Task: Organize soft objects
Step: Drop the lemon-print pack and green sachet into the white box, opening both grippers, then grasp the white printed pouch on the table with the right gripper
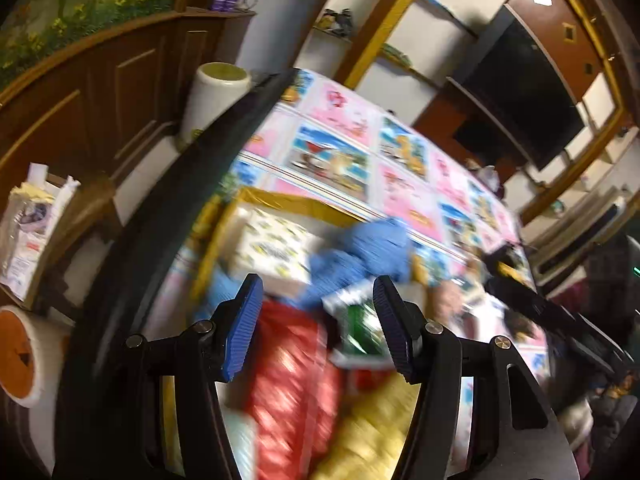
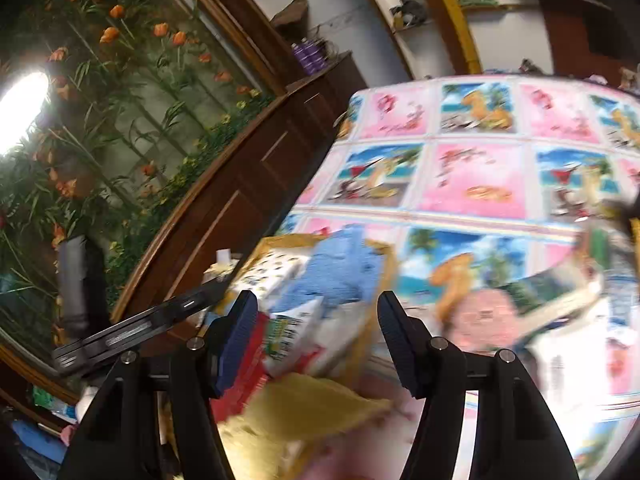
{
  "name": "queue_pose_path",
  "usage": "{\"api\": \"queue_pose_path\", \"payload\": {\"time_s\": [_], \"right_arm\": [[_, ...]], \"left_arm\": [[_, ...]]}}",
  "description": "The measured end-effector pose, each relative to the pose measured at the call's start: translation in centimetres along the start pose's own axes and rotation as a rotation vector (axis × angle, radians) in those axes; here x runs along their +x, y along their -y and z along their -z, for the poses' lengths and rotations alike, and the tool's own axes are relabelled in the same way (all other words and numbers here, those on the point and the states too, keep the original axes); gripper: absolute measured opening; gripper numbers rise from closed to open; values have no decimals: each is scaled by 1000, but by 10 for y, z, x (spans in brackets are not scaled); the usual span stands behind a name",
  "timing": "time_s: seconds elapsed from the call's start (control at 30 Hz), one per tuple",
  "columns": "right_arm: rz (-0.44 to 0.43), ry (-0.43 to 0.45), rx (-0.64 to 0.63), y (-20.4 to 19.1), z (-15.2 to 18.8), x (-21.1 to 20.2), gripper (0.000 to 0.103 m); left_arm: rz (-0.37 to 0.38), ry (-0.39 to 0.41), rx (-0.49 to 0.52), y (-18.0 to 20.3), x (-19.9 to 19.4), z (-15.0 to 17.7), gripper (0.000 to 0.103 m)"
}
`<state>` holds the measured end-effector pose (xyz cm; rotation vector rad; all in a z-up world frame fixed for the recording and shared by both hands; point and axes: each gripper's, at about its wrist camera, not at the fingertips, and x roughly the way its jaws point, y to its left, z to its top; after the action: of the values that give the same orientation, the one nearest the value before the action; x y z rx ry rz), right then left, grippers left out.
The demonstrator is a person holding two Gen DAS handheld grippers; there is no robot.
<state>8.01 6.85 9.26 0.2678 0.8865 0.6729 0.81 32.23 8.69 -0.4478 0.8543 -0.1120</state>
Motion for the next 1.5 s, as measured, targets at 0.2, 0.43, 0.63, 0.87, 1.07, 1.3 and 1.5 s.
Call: {"api": "queue_pose_path", "payload": {"time_s": [0.2, 0.43, 0.63, 0.87, 1.07, 1.3, 1.5], "right_arm": [[259, 50, -16, 52, -2, -34, 63], [382, -12, 1, 85, -20, 5, 63], [548, -155, -72, 92, -18, 56, 63], [618, -214, -193, 82, 21, 35, 62], [567, -246, -251, 73, 72, -10, 62], [303, -118, -120, 89, 101, -95, 63], [299, -64, -87, 110, 117, -135, 72]], "left_arm": [[133, 59, 84, 49, -52, 57, 58], [213, 56, 133, 81, -62, 104, 58], [196, 30, 142, 88, -51, 116, 58], [181, 3, 100, 77, -41, 128, 58], [178, -5, 124, 84, -46, 144, 58], [168, -38, 169, 108, -43, 161, 58], [165, -72, 195, 133, -31, 165, 58]]}}
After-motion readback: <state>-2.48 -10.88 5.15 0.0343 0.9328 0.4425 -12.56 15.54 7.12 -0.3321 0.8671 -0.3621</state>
